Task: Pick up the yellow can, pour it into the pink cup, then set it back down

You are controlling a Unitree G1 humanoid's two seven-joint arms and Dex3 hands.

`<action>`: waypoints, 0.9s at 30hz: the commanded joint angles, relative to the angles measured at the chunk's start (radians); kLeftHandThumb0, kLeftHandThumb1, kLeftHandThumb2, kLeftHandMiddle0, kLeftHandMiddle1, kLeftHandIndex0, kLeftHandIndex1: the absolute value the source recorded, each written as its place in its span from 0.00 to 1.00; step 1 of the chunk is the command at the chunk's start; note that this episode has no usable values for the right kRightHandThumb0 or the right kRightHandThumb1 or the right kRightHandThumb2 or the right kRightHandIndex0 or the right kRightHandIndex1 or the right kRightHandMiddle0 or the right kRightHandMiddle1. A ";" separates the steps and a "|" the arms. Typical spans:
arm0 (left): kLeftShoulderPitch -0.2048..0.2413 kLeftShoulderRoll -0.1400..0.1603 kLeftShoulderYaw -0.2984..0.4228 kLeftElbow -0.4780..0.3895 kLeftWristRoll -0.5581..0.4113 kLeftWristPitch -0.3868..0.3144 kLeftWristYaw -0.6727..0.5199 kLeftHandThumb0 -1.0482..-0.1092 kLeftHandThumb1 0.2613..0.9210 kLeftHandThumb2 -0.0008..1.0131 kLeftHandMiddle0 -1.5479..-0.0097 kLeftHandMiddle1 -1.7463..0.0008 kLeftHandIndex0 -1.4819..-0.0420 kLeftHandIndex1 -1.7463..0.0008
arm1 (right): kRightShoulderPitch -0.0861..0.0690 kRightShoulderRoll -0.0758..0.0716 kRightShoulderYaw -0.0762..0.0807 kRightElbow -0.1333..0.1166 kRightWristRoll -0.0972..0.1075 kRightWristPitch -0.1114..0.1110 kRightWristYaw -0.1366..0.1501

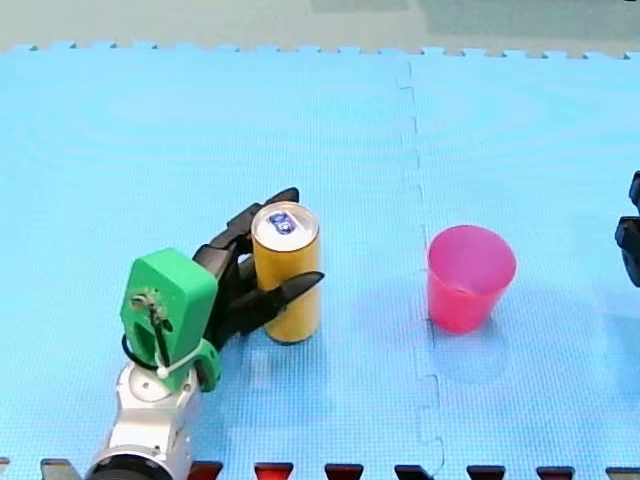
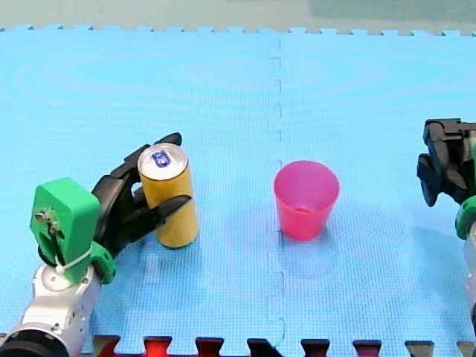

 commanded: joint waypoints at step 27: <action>-0.018 -0.011 -0.003 -0.003 0.065 0.079 0.227 0.63 0.72 0.01 0.30 0.91 0.30 0.96 | 0.000 -0.005 0.004 0.000 0.001 -0.009 -0.003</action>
